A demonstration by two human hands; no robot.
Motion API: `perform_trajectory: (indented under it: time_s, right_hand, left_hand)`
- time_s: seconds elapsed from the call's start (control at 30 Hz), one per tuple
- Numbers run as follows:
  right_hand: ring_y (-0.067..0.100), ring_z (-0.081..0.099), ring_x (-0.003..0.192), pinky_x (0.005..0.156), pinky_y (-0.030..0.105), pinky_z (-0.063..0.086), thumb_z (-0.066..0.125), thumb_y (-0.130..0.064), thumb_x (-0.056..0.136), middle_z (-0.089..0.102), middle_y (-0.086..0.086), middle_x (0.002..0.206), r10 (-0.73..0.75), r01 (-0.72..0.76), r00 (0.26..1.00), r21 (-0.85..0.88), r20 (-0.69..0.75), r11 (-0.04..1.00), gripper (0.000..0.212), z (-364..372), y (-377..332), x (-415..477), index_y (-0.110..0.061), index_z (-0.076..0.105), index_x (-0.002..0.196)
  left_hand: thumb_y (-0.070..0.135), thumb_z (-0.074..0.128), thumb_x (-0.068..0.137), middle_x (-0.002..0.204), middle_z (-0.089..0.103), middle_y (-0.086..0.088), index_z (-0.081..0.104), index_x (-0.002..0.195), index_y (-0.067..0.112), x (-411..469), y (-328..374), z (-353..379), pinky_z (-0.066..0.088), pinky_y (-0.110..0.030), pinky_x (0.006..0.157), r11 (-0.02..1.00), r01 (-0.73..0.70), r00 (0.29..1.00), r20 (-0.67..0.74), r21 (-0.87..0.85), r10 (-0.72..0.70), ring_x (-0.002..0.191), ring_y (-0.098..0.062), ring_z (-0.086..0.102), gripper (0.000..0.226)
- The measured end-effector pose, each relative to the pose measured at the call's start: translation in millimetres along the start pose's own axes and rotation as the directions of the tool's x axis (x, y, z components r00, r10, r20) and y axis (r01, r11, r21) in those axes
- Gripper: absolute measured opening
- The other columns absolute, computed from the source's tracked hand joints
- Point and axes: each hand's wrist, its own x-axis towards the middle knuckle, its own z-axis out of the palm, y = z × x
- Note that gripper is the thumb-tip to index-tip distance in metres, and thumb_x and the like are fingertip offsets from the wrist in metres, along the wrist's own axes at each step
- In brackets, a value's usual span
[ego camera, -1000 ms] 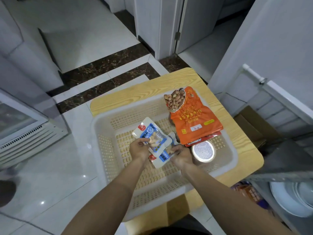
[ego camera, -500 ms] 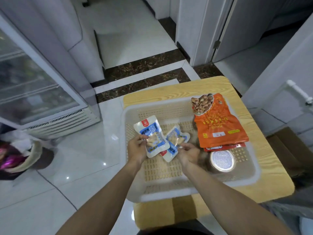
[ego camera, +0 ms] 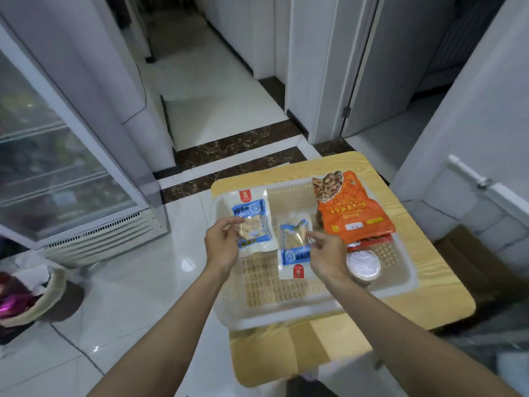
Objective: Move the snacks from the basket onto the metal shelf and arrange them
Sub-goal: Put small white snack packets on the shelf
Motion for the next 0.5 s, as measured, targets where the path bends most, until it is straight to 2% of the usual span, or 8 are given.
perform_trajectory:
  time_s: [0.07,0.13,0.23,0.3,0.37,0.43,0.5]
  right_hand:
    - [0.025,0.066,0.104,0.093,0.037,0.053,0.050,0.016,0.083,0.073,0.008,0.110,0.002,0.000,0.997,0.028,-0.072,1.000,0.041,-16,-4,-16,-0.006,0.075,0.107]
    - [0.024,0.066,0.099,0.090,0.038,0.054,0.049,0.016,0.083,0.074,0.008,0.107,0.039,-0.027,0.986,0.071,-0.161,0.997,0.042,-32,-8,-36,-0.006,0.076,0.106]
    - [0.017,0.061,0.090,0.081,0.030,0.053,0.047,0.015,0.083,0.072,0.005,0.108,0.111,-0.073,0.950,0.139,-0.291,0.988,0.042,-56,-12,-73,-0.006,0.076,0.106]
    - [0.023,0.063,0.092,0.074,0.027,0.052,0.046,0.015,0.084,0.068,0.002,0.105,0.170,-0.102,0.921,0.205,-0.350,0.974,0.042,-73,-11,-95,-0.006,0.076,0.105]
    - [0.032,0.063,0.103,0.067,0.028,0.051,0.046,0.010,0.086,0.065,0.007,0.119,0.208,-0.120,0.886,0.229,-0.414,0.966,0.042,-89,-6,-117,-0.012,0.076,0.106]
    - [0.028,0.059,0.110,0.068,0.026,0.049,0.049,0.006,0.088,0.060,0.012,0.132,0.241,-0.143,0.861,0.242,-0.448,0.960,0.040,-105,1,-138,-0.017,0.076,0.107]
    - [0.022,0.060,0.104,0.070,0.031,0.056,0.053,0.003,0.090,0.058,0.010,0.135,0.260,-0.149,0.841,0.259,-0.475,0.954,0.039,-123,6,-163,-0.023,0.076,0.107]
  left_hand:
    - [0.001,0.046,0.100,0.102,0.067,0.004,0.071,0.090,0.017,-9,9,-6,0.059,-0.031,0.073,1.000,-0.008,0.999,0.037,-0.026,0.009,0.081,-0.006,0.066,0.031]
    - [0.002,0.047,0.100,0.096,0.067,0.008,0.071,0.089,0.019,-21,16,-11,0.060,-0.034,0.074,0.999,-0.026,0.996,0.087,-0.040,0.030,0.082,-0.011,0.067,0.031]
    - [0.001,0.048,0.099,0.101,0.068,0.005,0.071,0.087,0.021,-44,22,-17,0.060,-0.037,0.076,0.995,-0.092,0.977,0.190,-0.025,0.095,0.082,-0.014,0.066,0.033]
    - [0.001,0.048,0.099,0.105,0.067,0.005,0.072,0.088,0.019,-62,26,-17,0.059,-0.038,0.077,0.992,-0.125,0.959,0.253,-0.030,0.129,0.082,-0.014,0.065,0.031]
    - [0.001,0.049,0.098,0.102,0.064,0.010,0.072,0.089,0.016,-81,31,-14,0.058,-0.036,0.075,0.988,-0.153,0.940,0.302,-0.037,0.157,0.078,-0.008,0.063,0.030]
    - [0.001,0.050,0.098,0.098,0.065,0.010,0.072,0.090,0.017,-101,36,-9,0.056,-0.030,0.071,0.981,-0.190,0.913,0.360,-0.039,0.191,0.071,0.003,0.062,0.029]
    - [0.001,0.050,0.098,0.096,0.065,0.012,0.073,0.092,0.015,-123,42,-1,0.054,-0.020,0.064,0.976,-0.213,0.880,0.426,-0.047,0.212,0.067,0.011,0.061,0.028]
